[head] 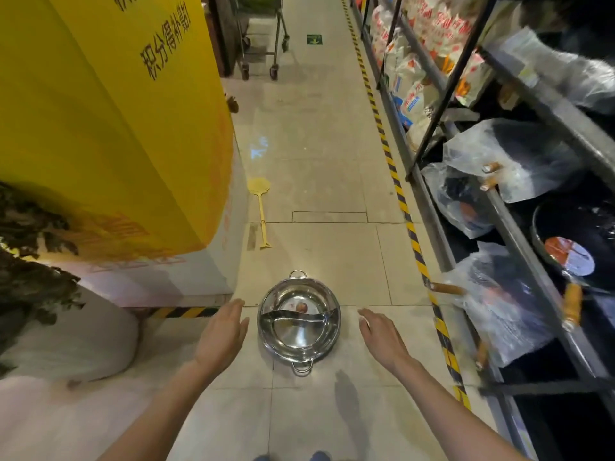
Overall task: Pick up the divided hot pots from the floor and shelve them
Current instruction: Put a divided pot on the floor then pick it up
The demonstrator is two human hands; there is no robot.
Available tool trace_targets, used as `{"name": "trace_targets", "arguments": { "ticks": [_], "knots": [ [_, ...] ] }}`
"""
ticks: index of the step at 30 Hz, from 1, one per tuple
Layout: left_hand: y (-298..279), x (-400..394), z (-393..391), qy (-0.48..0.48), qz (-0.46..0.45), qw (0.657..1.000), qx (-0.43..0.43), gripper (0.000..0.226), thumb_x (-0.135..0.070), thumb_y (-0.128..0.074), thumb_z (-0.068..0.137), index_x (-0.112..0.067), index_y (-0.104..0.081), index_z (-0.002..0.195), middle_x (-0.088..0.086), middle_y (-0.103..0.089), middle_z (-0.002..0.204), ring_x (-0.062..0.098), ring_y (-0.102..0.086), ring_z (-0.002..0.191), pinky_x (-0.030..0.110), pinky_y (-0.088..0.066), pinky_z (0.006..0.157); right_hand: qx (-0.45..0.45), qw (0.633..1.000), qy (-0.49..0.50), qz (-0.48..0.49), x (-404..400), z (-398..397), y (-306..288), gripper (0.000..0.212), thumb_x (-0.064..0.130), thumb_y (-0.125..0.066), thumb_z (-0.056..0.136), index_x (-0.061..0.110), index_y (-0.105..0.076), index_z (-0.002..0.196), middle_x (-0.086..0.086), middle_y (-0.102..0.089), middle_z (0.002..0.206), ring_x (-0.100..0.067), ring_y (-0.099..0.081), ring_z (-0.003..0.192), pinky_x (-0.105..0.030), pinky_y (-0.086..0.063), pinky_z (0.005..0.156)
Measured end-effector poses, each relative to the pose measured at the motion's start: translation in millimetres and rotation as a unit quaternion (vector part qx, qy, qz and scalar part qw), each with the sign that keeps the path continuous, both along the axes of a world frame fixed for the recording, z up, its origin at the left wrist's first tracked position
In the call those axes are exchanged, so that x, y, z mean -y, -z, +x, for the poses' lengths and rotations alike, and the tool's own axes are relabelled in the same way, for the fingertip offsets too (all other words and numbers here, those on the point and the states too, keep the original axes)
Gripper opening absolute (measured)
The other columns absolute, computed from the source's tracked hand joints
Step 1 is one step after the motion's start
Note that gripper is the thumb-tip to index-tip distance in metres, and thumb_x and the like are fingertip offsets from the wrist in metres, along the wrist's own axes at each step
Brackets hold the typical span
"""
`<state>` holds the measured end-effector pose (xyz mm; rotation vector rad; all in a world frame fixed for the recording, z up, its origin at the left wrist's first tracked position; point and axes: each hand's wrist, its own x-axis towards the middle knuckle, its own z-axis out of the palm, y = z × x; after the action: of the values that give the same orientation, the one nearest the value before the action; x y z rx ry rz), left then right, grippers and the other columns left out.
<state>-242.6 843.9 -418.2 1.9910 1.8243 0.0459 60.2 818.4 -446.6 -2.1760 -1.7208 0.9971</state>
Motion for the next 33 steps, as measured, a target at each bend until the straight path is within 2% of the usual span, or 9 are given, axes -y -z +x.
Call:
{"name": "trace_targets", "arguments": {
  "ticks": [4,8,11,17,20,23,27,31,33],
  "knots": [
    [42.3,-41.4,-8.2,0.006,-0.03,0.999,-0.014,0.048,-0.027,-0.036,0.098,-0.009,-0.028,0.142,0.011,-0.035,0.15,0.023,-0.033,0.139,0.036,-0.029,0.116,-0.006,1.0,0.006,-0.012,-36.1,-3.4,39.7,0.032,0.019,-0.037,0.097,0.014,-0.056,0.122,-0.01,-0.066,0.117,-0.025,-0.06,0.107,-0.034,-0.046,0.09],
    [116.1,-83.7,-17.5,0.003,-0.055,0.998,-0.021,0.048,-0.029,-0.035,0.098,-0.011,-0.026,0.142,0.009,-0.033,0.151,0.021,-0.03,0.14,0.034,-0.027,0.117,-0.006,1.0,0.024,-0.011,-73.7,-2.4,110.5,0.031,0.02,-0.038,0.097,0.015,-0.059,0.119,-0.009,-0.068,0.116,-0.023,-0.061,0.105,-0.032,-0.047,0.088],
    [196.2,-114.1,-23.0,-0.006,-0.063,0.998,-0.016,0.047,-0.028,-0.037,0.098,-0.01,-0.029,0.141,0.01,-0.035,0.15,0.021,-0.033,0.138,0.035,-0.029,0.116,0.001,0.999,0.045,-0.018,-105.8,1.6,189.5,0.031,0.02,-0.038,0.097,0.015,-0.058,0.121,-0.009,-0.067,0.118,-0.025,-0.061,0.107,-0.033,-0.047,0.089],
    [390.3,-156.1,-28.9,-0.025,-0.065,0.997,0.017,0.048,-0.023,-0.041,0.096,-0.007,-0.031,0.14,0.014,-0.036,0.149,0.026,-0.035,0.137,0.038,-0.029,0.116,0.009,0.996,0.084,-0.005,-146.9,13.0,372.4,0.027,0.019,-0.039,0.097,0.011,-0.061,0.109,-0.014,-0.07,0.108,-0.029,-0.064,0.1,-0.035,-0.049,0.083],
    [480.0,-171.2,-30.9,-0.043,-0.056,0.997,0.045,0.051,-0.024,-0.043,0.096,-0.004,-0.03,0.141,0.017,-0.034,0.149,0.03,-0.032,0.138,0.042,-0.027,0.116,0.023,0.996,0.087,0.022,-157.8,20.3,454.9,0.028,0.018,-0.04,0.096,0.008,-0.059,0.114,-0.019,-0.068,0.113,-0.033,-0.062,0.104,-0.036,-0.048,0.086],
    [550.9,-179.8,-29.3,-0.051,-0.018,0.997,0.061,0.047,-0.023,-0.044,0.095,-0.001,-0.035,0.136,0.021,-0.04,0.142,0.034,-0.039,0.131,0.045,-0.033,0.108,0.033,0.995,0.087,0.042,-159.7,25.6,520.3,0.032,0.016,-0.04,0.097,0.005,-0.053,0.124,-0.022,-0.063,0.121,-0.035,-0.058,0.112,-0.035,-0.045,0.092],
    [605.2,-189.6,-27.6,-0.04,0.056,0.994,0.088,0.022,-0.017,-0.045,0.093,-0.005,-0.048,0.11,0.019,-0.056,0.111,0.033,-0.052,0.101,0.041,-0.042,0.081,0.032,0.992,0.062,0.101,-162.8,29.4,570.6,0.03,0.016,-0.038,0.098,0.006,-0.053,0.123,-0.02,-0.065,0.118,-0.036,-0.061,0.106,-0.035,-0.046,0.087],
    [620.8,-187.3,-29.1,-0.034,0.086,0.991,0.094,0.027,-0.019,-0.044,0.093,-0.002,-0.048,0.113,0.023,-0.057,0.11,0.036,-0.052,0.099,0.044,-0.044,0.082,-0.005,0.99,0.064,0.124,-160.0,23.1,583.0,0.032,0.017,-0.037,0.098,0.016,-0.051,0.127,-0.012,-0.066,0.116,-0.03,-0.061,0.101,-0.033,-0.045,0.09],
    [618.9,-180.5,-29.4,-0.041,0.071,0.992,0.097,0.027,-0.02,-0.043,0.093,-0.002,-0.047,0.113,0.025,-0.058,0.106,0.036,-0.052,0.093,0.042,-0.041,0.075,-0.021,0.99,0.075,0.117,-155.7,19.5,579.6,0.034,0.015,-0.037,0.097,0.02,-0.05,0.128,-0.008,-0.067,0.108,-0.023,-0.059,0.089,-0.033,-0.046,0.089]
  ]
}}
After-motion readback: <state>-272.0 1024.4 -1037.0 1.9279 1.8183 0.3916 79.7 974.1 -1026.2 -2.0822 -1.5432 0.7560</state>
